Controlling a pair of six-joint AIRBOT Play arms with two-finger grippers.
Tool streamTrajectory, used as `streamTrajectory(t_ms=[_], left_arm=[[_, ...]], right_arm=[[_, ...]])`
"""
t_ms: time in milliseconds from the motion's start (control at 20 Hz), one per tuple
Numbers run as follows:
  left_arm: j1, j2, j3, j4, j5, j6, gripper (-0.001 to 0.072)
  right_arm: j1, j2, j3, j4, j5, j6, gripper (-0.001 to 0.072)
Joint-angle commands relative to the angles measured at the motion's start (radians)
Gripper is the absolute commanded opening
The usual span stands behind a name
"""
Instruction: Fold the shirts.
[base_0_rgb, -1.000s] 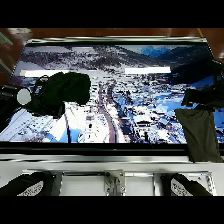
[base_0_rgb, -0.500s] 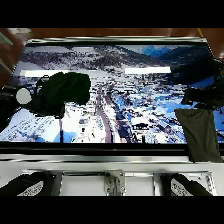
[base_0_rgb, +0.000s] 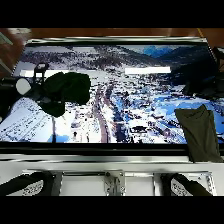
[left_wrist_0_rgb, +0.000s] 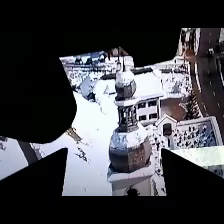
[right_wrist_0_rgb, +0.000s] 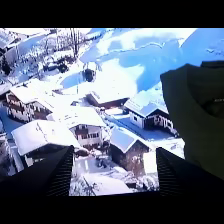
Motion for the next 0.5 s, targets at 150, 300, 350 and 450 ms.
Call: streamTrajectory(t_ms=[150, 300, 350, 450], left_arm=[[0.117, -0.532, 0.544, -0.004, -0.154, -0.004, 0.072], [0.129, -0.711, 0.711, -0.005, -0.179, -0.07, 0.072], [0.129, -0.745, 0.734, -0.006, -0.178, -0.069, 0.072], [0.13, -0.791, 0.746, -0.076, -0.18, -0.057, 0.072]], right_arm=[[0.001, -0.001, 0.001, 0.03, -0.084, -0.012, 0.0633], [0.001, -0.001, 0.001, 0.034, -0.082, -0.018, 0.0634], [0.001, 0.0, 0.001, 0.034, -0.082, -0.018, 0.0634], [0.001, -0.001, 0.001, 0.035, -0.082, -0.017, 0.0634]])
